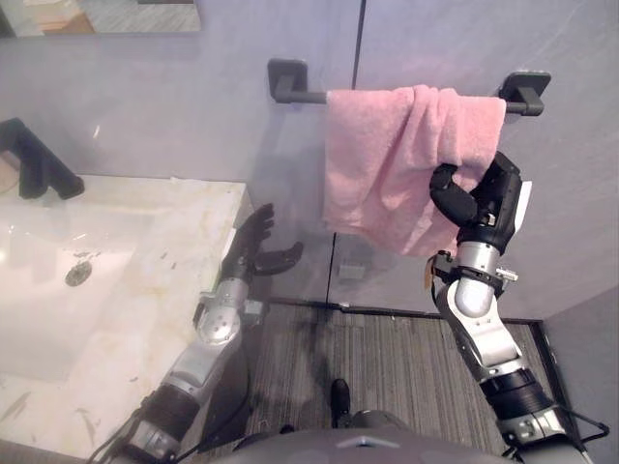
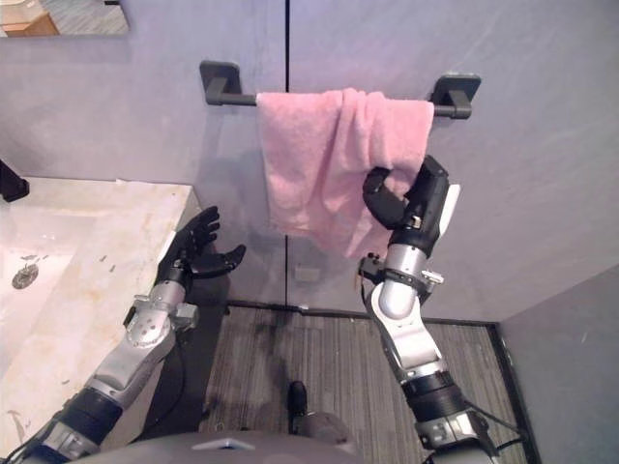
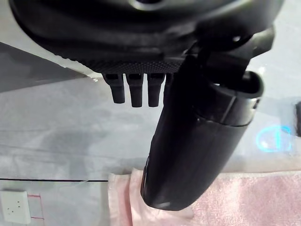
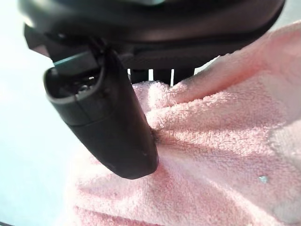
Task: Organize the bathroom.
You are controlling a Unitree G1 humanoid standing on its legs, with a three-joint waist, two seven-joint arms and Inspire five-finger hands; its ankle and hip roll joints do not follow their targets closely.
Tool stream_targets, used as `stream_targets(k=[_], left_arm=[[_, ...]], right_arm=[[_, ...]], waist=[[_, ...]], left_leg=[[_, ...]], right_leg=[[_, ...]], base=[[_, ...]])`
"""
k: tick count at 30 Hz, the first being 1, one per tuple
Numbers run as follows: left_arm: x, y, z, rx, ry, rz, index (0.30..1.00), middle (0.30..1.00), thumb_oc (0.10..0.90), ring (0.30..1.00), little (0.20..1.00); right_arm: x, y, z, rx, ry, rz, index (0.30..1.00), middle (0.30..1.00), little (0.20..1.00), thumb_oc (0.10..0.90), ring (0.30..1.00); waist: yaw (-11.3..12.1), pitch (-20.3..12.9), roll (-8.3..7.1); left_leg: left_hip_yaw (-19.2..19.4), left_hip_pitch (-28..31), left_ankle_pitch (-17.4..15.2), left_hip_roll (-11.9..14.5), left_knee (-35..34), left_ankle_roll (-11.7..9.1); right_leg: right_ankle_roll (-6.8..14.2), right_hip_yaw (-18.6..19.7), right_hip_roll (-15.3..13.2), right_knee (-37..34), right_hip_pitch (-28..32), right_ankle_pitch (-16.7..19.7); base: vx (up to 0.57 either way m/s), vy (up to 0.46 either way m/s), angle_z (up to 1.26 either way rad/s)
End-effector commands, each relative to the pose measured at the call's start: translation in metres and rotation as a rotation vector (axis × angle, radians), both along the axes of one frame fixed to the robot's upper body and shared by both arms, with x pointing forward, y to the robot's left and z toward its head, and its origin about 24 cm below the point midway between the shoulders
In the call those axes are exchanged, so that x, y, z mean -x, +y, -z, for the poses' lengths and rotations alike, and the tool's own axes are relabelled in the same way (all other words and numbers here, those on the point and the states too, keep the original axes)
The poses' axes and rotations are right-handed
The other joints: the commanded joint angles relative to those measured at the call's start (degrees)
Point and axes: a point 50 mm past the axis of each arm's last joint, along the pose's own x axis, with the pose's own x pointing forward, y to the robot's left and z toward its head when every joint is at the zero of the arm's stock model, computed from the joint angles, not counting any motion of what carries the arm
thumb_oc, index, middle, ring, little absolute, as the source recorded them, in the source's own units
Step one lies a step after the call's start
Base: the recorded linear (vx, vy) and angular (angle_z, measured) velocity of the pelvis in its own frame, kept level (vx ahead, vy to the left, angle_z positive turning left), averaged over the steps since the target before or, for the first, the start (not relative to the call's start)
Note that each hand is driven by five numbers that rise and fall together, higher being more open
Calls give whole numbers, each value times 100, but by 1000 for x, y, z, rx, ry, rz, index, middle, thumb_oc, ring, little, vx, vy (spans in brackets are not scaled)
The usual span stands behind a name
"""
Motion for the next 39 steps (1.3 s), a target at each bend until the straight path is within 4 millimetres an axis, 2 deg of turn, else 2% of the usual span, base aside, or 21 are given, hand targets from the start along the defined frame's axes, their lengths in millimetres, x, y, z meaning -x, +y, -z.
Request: stream_targets(k=[1,7,15,23,24,25,26,27,29,39], left_arm=[[-8,13,-36,-25,-215,-23,900,900,800,900,900],[-6,14,-32,-35,-200,-15,900,900,800,900,900],[-4,18,-28,-37,-177,-9,900,900,800,900,900],[-5,19,-27,-46,-164,6,900,900,800,900,900],[-5,19,-27,-47,-164,7,900,900,800,900,900],[-4,20,-27,-48,-163,7,900,900,800,900,900],[-4,20,-27,-48,-162,7,900,900,800,900,900],[-4,21,-26,-51,-160,7,900,900,800,900,900],[-4,21,-26,-52,-160,8,900,900,800,900,900],[0,24,-22,-58,-152,-2,900,900,800,900,900]], right_arm=[[8,-8,-9,-37,-99,-26,900,900,900,800,900],[4,-10,-15,-47,-137,-13,900,900,900,800,900],[-3,-24,-30,27,-190,41,900,900,900,800,900],[-11,-32,-40,44,-211,25,900,900,900,800,900],[-12,-32,-41,42,-210,20,834,834,834,756,834],[-13,-32,-42,48,-211,13,625,625,625,616,625],[-13,-32,-42,50,-211,14,592,592,592,595,592],[-14,-34,-43,48,-211,5,446,446,446,497,446],[-15,-35,-43,51,-210,3,300,300,300,400,300],[-13,-42,-36,36,-195,41,300,300,300,400,300]], waist=[[-75,-291,-57],[-25,-296,-70],[57,-312,-102],[125,-337,-127],[128,-337,-128],[143,-341,-134],[146,-343,-135],[154,-355,-138],[161,-355,-144],[174,-357,-139]], left_leg=[[102,202,899,-120,577,-101],[68,219,885,-126,559,-106],[18,223,838,-121,561,-116],[-19,253,845,-97,543,-136],[-19,254,844,-95,543,-136],[-29,252,849,-95,549,-138],[-30,250,851,-94,547,-140],[-35,249,853,-91,537,-143],[-45,249,850,-90,532,-144],[-56,290,843,-68,493,-149]], right_leg=[[269,231,-16,261,-96,-325],[270,208,-19,249,-74,-322],[270,129,-42,252,-61,-330],[268,48,-59,232,-23,-331],[267,43,-61,234,-23,-332],[266,26,-66,237,-20,-333],[267,21,-68,237,-22,-332],[267,12,-70,234,-26,-332],[268,1,-74,240,-31,-334],[268,-32,-77,245,-31,-339]], base=[[0,0,0],[0,0,0],[0,0,0],[4,-6,2],[0,0,0],[0,0,0],[11,-19,5],[7,-12,6],[7,-15,5],[3,-5,2]])
